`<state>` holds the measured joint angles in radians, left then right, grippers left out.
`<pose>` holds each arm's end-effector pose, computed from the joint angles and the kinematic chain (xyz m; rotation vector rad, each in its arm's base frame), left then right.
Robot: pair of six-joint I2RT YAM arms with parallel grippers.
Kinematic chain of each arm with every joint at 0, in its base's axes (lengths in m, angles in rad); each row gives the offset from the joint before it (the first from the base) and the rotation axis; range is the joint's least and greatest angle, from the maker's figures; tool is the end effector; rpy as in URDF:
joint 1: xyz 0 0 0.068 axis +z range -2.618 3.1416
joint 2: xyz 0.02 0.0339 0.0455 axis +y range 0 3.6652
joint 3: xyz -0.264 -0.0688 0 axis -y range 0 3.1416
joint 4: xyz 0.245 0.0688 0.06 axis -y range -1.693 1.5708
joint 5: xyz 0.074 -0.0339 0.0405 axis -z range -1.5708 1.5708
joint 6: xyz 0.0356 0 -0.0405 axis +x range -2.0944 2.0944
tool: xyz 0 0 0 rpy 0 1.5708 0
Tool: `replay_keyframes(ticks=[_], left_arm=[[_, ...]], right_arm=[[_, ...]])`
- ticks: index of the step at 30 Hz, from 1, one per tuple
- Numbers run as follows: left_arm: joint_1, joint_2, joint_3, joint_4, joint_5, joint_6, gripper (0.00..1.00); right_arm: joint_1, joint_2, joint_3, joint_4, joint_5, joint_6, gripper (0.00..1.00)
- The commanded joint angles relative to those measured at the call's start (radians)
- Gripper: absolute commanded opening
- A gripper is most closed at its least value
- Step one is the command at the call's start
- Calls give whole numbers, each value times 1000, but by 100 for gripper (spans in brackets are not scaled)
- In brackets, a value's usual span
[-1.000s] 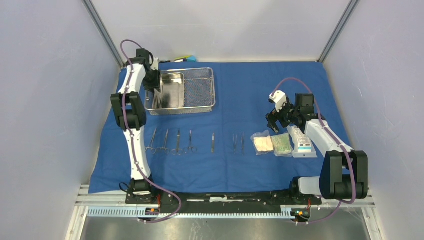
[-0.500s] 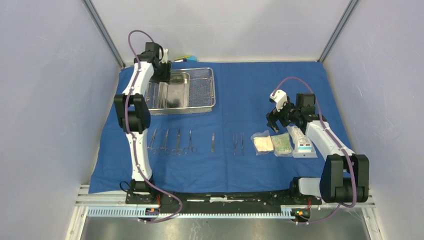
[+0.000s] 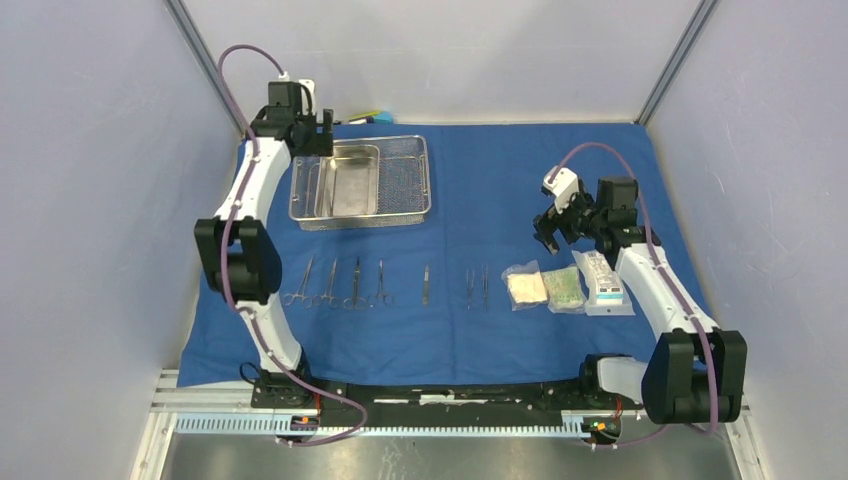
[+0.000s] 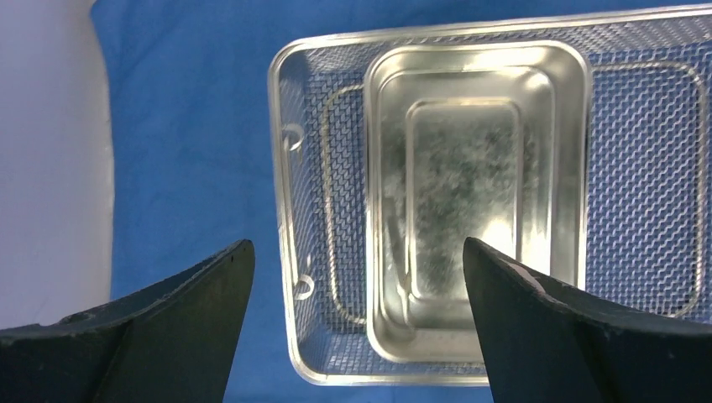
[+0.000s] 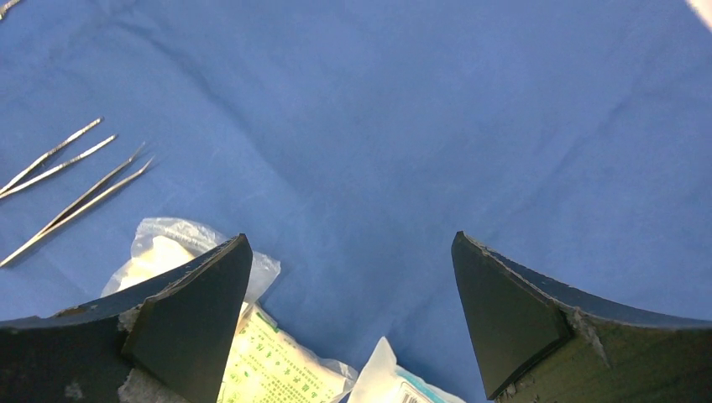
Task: Open and lay out the surgical kit
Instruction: Reset both arms
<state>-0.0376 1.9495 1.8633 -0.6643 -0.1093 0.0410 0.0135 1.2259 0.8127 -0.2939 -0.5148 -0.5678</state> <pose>0.4467 -0.0129 0.3229 0.0360 2.3189 0.1285 0.2588 0.0210 0.2503 -0.8737 2.0027 0.2757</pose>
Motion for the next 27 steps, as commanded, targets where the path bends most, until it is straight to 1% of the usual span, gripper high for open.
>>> replay_keyframes(ticks=[1, 7, 9, 11, 14, 16, 20, 23, 27], left_arm=[[7, -244, -203, 224, -47, -4, 100], [16, -526, -549, 449, 8, 46, 100], [20, -624, -648, 518, 44, 62, 100], [24, -732, -727, 555, 72, 57, 100], [27, -825, -769, 499, 87, 12, 100], [27, -885, -805, 473, 129, -9, 100], [27, -1021, -882, 436, 213, -29, 100], [27, -1100, -924, 417, 220, -30, 100], [27, -1165, -938, 405, 217, -32, 100]], right_arm=[[8, -37, 74, 46, 31, 47, 97], [8, -35, 144, 80, 111, 116, 97], [8, -36, 175, 82, 152, 137, 97], [8, -42, 198, 81, 177, 155, 97], [8, -72, 198, 107, 197, 202, 97], [8, -105, 180, 136, 212, 233, 98], [8, -188, 125, 185, 195, 260, 98], [8, -246, 101, 191, 171, 272, 97], [8, -322, 69, 190, 151, 284, 98]])
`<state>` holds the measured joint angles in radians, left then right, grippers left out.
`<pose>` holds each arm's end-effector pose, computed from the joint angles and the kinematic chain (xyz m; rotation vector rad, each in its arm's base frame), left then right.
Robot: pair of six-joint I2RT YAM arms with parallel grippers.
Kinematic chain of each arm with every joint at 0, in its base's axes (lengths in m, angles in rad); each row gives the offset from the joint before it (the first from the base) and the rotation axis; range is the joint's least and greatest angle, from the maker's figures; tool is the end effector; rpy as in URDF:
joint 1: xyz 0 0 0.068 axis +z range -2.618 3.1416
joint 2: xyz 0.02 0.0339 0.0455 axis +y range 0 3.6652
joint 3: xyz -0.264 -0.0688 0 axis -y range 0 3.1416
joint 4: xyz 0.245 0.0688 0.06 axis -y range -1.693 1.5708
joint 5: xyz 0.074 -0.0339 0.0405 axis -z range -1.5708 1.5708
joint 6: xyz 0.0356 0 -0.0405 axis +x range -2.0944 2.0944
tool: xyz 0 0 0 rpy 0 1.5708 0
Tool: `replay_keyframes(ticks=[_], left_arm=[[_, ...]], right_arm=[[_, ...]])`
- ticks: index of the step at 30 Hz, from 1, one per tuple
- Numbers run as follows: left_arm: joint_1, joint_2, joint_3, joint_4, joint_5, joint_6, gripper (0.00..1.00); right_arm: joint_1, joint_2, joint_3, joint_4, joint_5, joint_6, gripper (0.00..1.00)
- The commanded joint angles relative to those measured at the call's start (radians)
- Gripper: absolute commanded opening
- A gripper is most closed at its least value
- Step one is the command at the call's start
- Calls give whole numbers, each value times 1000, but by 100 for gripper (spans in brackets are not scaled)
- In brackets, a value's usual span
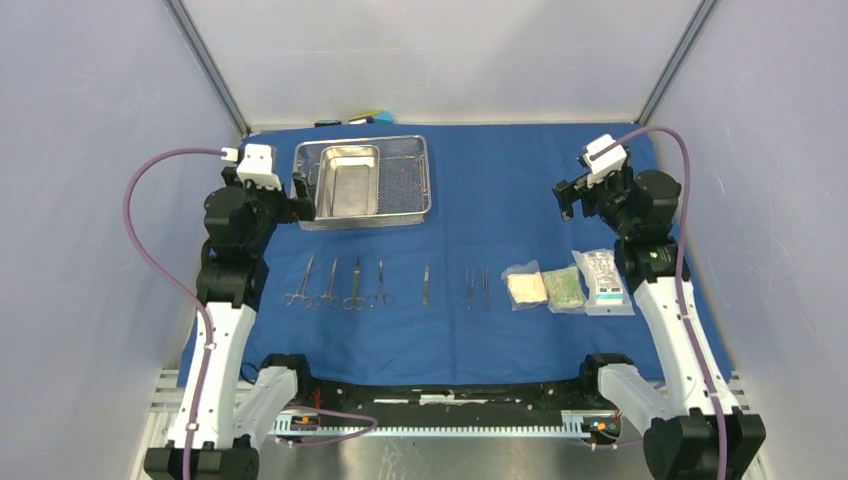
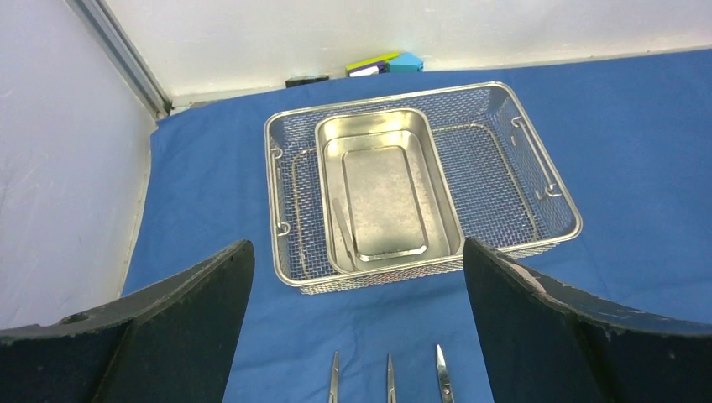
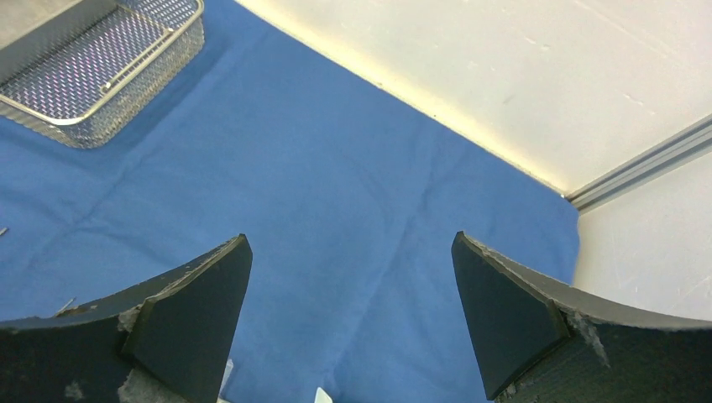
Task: Open and lay out the surgical kit
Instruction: Reset both arms
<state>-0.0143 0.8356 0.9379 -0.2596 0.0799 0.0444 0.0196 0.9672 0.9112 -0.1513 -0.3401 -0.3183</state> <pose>0.1886 -0.0055 0.3769 0.1096 1.7243 -0.0468 0.2231 0.0163 0.3549 -0.5346 1.6840 0.0858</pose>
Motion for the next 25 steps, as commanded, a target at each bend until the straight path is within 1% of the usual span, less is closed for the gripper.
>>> replay_keyframes(ticks=[1, 4, 7, 11, 25], left_arm=[[4, -63, -15, 0, 27, -55, 100], [4, -95, -15, -6, 22, -83, 100], [4, -116, -5, -31, 43, -101, 100], [4, -131, -9, -43, 66, -110, 100], [4, -130, -30, -43, 55, -110, 100]], right_arm=[[2, -84, -43, 49, -24, 34, 97], [1, -151, -79, 61, -20, 40, 97], [-4, -185, -80, 50, -31, 39, 98], [-14, -198, -66, 27, -32, 21, 97], [-14, -197, -83, 25, -68, 6, 97]])
